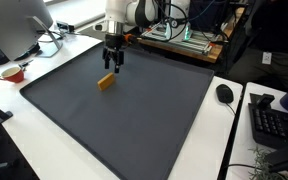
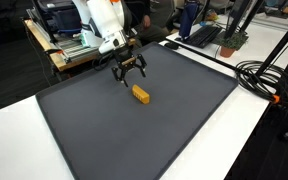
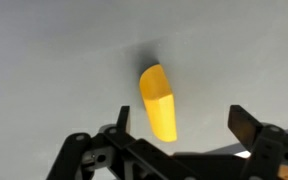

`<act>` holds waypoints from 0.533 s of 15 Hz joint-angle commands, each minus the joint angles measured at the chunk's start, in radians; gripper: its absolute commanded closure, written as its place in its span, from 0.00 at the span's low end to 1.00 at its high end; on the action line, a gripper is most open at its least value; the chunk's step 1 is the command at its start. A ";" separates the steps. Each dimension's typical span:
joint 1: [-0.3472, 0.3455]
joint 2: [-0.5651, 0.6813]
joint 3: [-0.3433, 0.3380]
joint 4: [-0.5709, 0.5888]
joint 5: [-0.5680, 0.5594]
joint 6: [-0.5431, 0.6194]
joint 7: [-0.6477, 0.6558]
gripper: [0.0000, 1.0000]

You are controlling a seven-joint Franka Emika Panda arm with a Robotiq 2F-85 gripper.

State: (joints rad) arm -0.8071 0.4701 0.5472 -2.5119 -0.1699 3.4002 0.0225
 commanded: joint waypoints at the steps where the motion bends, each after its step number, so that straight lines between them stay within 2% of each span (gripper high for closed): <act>1: -0.270 0.016 0.185 -0.097 -0.179 0.193 0.119 0.00; 4: -0.488 0.022 0.292 -0.177 -0.382 0.369 0.180 0.00; 8: -0.653 0.038 0.313 -0.249 -0.608 0.625 0.203 0.00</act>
State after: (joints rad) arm -1.3510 0.4888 0.8326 -2.7114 -0.6384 3.8814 0.1937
